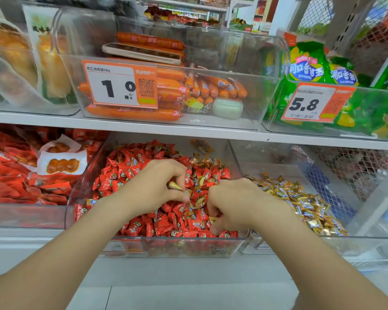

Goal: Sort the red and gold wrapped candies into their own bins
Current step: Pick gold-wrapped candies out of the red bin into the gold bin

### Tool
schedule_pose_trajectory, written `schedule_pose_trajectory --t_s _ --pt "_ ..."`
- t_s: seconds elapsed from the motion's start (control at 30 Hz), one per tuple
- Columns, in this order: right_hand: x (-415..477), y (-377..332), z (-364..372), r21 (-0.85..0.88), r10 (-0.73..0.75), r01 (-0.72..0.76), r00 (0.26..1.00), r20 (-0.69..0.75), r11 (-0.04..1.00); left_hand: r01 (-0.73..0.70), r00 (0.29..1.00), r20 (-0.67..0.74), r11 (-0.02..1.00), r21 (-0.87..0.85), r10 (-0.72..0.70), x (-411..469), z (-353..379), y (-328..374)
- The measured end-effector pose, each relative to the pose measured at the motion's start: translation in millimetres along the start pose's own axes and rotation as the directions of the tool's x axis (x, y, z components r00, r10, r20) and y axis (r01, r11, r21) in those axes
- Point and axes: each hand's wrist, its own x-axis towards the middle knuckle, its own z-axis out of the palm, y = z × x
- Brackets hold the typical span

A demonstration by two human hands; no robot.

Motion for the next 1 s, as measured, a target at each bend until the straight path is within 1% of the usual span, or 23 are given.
schedule_pose_trajectory --t_s 0.07,0.1,0.17,0.23,0.3,0.4,0.47,0.57,0.67,0.73,0.8,0.9,1.0 --pt "4 -1 2 0.043 0.006 -0.007 1.0 0.024 0.999 0.008 0.998 0.06 1.0 0.021 -0.009 -3 -1 1" --pt "6 0 3 0.075 0.013 -0.015 1.0 0.022 0.997 0.004 0.998 0.068 0.999 0.038 -0.007 -3 -1 0" --pt "7 7 6 0.197 0.028 -0.022 0.999 -0.029 0.98 -0.004 1.0 0.015 0.999 0.046 0.003 -2 -2 -1" --pt "6 14 7 0.339 0.049 -0.007 0.992 -0.113 0.941 0.029 0.994 -0.102 0.999 0.036 -0.026 -1 -4 0" --pt "4 20 6 0.411 0.061 0.014 0.984 -0.169 0.912 0.069 0.98 -0.19 0.997 0.04 -0.06 0 -6 2" --pt "3 26 5 0.509 0.066 0.076 0.965 -0.255 0.857 0.126 0.974 -0.2 0.989 0.083 -0.107 5 -4 -3" --pt "5 30 4 0.569 0.076 0.111 0.953 -0.294 0.815 0.129 0.978 -0.179 0.984 0.126 -0.106 13 -2 -10" --pt "11 30 4 0.558 0.098 0.093 0.948 -0.303 0.825 0.099 0.989 -0.128 0.973 0.207 -0.073 25 5 -22" --pt "17 29 4 0.528 0.113 0.068 0.946 -0.304 0.846 0.077 0.997 -0.056 0.939 0.334 -0.062 34 7 -25" --pt "22 28 3 0.455 0.082 0.065 0.951 -0.297 0.888 0.072 0.997 -0.005 0.918 0.39 -0.076 38 6 -22" --pt "28 27 2 0.352 0.056 0.037 0.967 -0.25 0.935 0.075 0.995 0.026 0.9 0.429 -0.095 42 5 -20" --pt "35 24 7 0.285 0.043 0.012 0.981 -0.188 0.959 0.081 0.996 -0.007 0.886 0.456 -0.087 42 6 -16" --pt "33 21 7 0.263 0.062 -0.023 0.988 -0.14 0.965 0.067 0.995 -0.094 0.919 0.388 -0.033 40 6 -16"
